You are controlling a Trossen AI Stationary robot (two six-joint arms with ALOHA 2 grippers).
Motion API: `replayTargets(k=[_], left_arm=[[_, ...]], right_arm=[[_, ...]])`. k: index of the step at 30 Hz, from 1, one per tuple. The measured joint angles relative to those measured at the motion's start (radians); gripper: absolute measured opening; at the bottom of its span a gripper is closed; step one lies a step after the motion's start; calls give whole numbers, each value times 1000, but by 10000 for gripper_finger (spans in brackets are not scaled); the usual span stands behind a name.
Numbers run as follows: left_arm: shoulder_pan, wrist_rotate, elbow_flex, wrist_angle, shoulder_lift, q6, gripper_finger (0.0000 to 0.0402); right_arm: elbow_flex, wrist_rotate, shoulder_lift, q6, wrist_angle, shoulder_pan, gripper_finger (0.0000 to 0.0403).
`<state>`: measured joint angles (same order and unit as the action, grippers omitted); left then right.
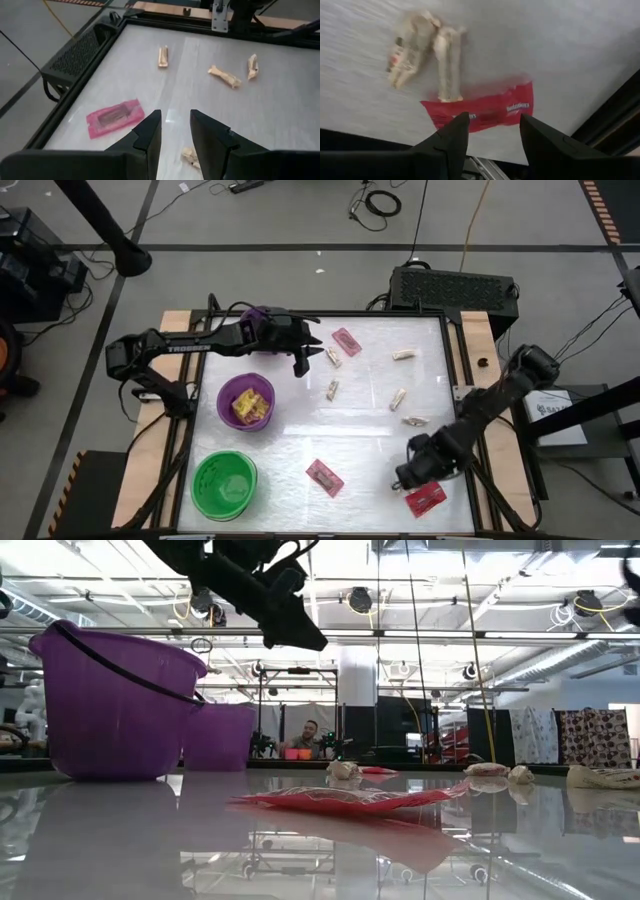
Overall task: Sort candy by brand, put in halloween buckets
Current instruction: Put the red candy into the top purple bucket
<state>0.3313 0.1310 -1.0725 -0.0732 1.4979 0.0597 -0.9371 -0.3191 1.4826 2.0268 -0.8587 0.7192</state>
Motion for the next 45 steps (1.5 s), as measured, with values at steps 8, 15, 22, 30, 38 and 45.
replayTargets(k=[8,15,22,30,38,45], left_arm=[[0,0,0,17,0,0,111],[0,0,0,16,0,-3,111],[0,0,0,16,0,-16,111],[-6,0,0,16,0,-80,111],[-21,0,0,15,0,-80,111],[-34,3,0,17,0,-72,111]], right_arm=[[53,2,-1,144,51,135,169],[153,7,-1,184,230,172,169],[244,29,-3,195,334,170,169],[265,49,-3,169,343,164,130],[263,61,-19,153,356,147,8],[259,87,-89,153,357,96,2]])
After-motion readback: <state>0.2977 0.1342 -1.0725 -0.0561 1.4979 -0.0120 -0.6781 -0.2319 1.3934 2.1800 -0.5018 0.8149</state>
